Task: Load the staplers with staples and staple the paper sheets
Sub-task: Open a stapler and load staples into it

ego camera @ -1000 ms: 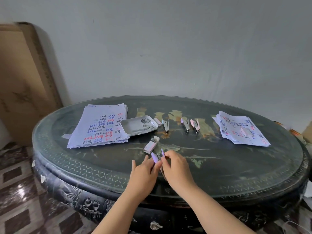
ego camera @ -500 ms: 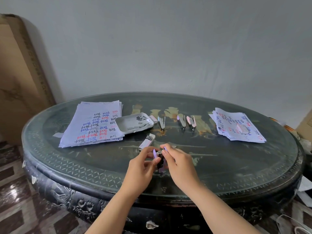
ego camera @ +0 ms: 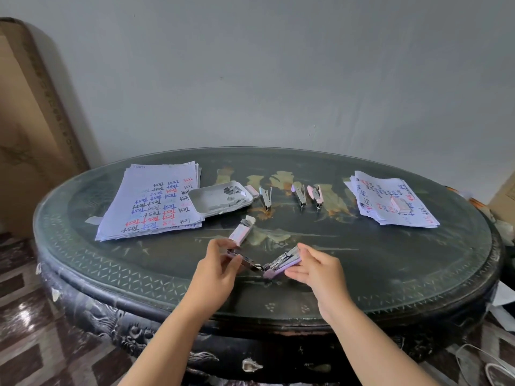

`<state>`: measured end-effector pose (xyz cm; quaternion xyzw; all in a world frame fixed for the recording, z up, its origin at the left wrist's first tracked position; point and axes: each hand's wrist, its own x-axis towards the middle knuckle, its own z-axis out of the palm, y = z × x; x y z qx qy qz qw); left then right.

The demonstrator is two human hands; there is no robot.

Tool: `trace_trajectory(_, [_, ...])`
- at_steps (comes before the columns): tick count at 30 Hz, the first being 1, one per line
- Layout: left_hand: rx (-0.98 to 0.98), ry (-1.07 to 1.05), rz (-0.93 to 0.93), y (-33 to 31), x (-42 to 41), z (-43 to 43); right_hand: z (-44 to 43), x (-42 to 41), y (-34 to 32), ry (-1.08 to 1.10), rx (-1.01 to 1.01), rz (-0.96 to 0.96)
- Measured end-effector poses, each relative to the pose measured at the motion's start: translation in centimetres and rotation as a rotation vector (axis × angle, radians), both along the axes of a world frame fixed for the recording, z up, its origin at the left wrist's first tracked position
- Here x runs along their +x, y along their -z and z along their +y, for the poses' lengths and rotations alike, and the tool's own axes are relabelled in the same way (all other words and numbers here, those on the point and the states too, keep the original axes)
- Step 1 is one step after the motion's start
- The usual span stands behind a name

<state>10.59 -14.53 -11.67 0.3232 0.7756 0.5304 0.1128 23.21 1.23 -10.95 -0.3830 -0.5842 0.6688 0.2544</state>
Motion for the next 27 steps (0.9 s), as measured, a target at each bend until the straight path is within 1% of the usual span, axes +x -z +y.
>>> trace_trajectory(2, [-0.102,0.014,0.080,-0.2,-0.4,-0.6,0.6,0.3,0.2,0.034,-0.084,0.007])
trace_trajectory(3, [-0.146,0.026,0.122,-0.1,-0.5,-0.9,0.9,0.5,0.1,0.052,-0.074,-0.011])
trace_trajectory(6, [-0.213,0.043,0.361,1.2,-0.9,-1.6,1.3,0.5,0.1,0.136,0.029,-0.114])
trace_trajectory(8, [-0.219,0.043,0.448,1.8,-0.7,-1.8,1.7,0.2,0.2,0.167,0.099,-0.188])
trace_trajectory(11, [-0.188,0.036,0.460,1.9,-0.4,-1.6,2.1,-0.3,-0.2,0.123,0.209,-0.323])
trace_trajectory(15, [-0.167,0.059,0.474,2.3,-0.2,-1.6,1.1,-1.5,-1.3,-0.114,0.598,-0.612])
trace_trajectory(16, [-0.165,0.079,0.475,2.4,0.0,-1.6,0.9,-1.9,-1.3,-0.139,0.646,-0.674])
trace_trajectory(17, [-0.165,0.105,0.467,2.5,0.2,-1.5,0.7,-2.3,-1.2,-0.143,0.654,-0.707])
trace_trajectory(19, [-0.145,0.174,0.435,2.4,0.5,-1.3,0.5,-3.4,-1.4,-0.140,0.629,-0.723])
trace_trajectory(21, [-0.090,0.213,0.359,1.8,0.7,-1.2,0.4,-4.4,-1.6,-0.182,0.615,-0.699])
trace_trajectory(23, [-0.033,0.148,0.306,1.2,0.4,-1.3,0.5,-5.0,-1.4,-0.268,0.637,-0.618])
trace_trajectory(24, [-0.025,0.073,0.342,1.2,-0.1,-1.3,0.5,-5.0,-1.5,-0.324,0.658,-0.570])
trace_trajectory(26, [-0.081,-0.029,0.409,1.4,-1.1,-1.4,0.3,-4.3,-1.7,-0.466,0.711,-0.486])
trace_trajectory(27, [-0.136,-0.030,0.419,1.6,-1.5,-1.4,0.3,-3.9,-1.8,-0.539,0.742,-0.456])
